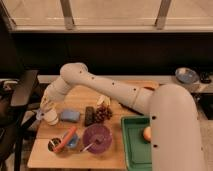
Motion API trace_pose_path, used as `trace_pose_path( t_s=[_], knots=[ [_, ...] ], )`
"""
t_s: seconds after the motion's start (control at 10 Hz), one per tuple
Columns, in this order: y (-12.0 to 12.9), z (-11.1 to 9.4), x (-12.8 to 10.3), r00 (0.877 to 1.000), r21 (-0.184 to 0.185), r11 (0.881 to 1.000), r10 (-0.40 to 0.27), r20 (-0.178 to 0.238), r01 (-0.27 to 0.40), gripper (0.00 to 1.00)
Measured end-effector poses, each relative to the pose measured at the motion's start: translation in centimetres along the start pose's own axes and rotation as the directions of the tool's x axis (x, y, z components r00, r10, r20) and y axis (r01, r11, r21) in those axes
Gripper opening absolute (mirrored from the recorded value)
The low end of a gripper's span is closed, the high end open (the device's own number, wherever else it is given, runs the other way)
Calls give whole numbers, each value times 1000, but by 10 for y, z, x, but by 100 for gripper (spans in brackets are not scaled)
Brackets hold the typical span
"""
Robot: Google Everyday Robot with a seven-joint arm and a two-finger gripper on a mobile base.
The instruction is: Place towel in paper cup
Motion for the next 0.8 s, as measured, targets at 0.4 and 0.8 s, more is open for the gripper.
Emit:
trace_pose_path(
  t_s=[0.4,0.8],
  knots=[
    [11,-6,6,998,-32,999,27,-51,-29,74],
    [17,-23,14,990,-55,997,43,-136,-50,74]
  ],
)
